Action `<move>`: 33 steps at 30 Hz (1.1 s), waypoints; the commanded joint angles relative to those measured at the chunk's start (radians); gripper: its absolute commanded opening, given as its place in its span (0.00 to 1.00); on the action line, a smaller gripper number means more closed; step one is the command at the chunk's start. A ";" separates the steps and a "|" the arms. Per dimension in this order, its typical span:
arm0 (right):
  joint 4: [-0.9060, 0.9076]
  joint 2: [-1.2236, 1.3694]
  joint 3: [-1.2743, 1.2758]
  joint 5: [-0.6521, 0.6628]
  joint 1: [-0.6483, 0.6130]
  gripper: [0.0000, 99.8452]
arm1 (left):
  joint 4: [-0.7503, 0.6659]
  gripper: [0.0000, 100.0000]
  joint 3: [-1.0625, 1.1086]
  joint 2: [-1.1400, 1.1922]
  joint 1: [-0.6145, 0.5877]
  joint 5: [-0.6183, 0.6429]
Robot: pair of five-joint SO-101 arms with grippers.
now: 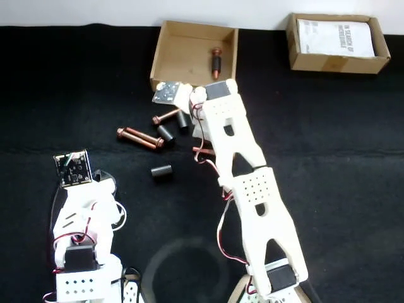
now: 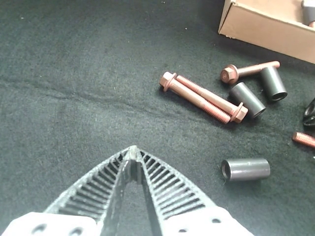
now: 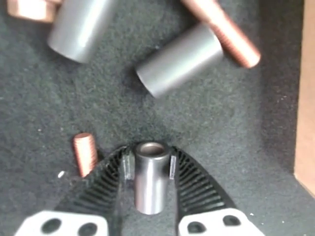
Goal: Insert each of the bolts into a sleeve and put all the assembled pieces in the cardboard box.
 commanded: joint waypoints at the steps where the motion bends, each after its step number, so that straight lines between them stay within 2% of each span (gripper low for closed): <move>1: 0.007 -0.016 -0.130 0.006 0.033 0.01 | 0.003 0.01 0.016 -0.013 0.012 0.003; 7: 0.145 -0.016 -0.410 0.003 0.033 0.01 | 0.003 0.01 0.016 -0.012 0.016 0.003; 10: 0.176 -0.056 -0.453 -0.003 0.039 0.01 | 0.003 0.01 0.016 -0.012 0.018 0.003; 16: 0.177 -0.251 -0.437 -0.284 0.096 0.01 | 0.003 0.01 0.016 -0.010 0.018 0.003; 21: 0.179 -0.437 -0.427 -0.506 0.228 0.01 | 0.026 0.01 0.016 -0.010 0.018 0.003; 26: 0.180 -0.575 -0.394 -0.608 0.340 0.01 | 0.029 0.01 0.016 -0.010 0.018 0.003; 33: 0.180 -0.866 -0.182 -0.717 0.351 0.01 | 0.031 0.01 0.016 -0.008 0.018 0.003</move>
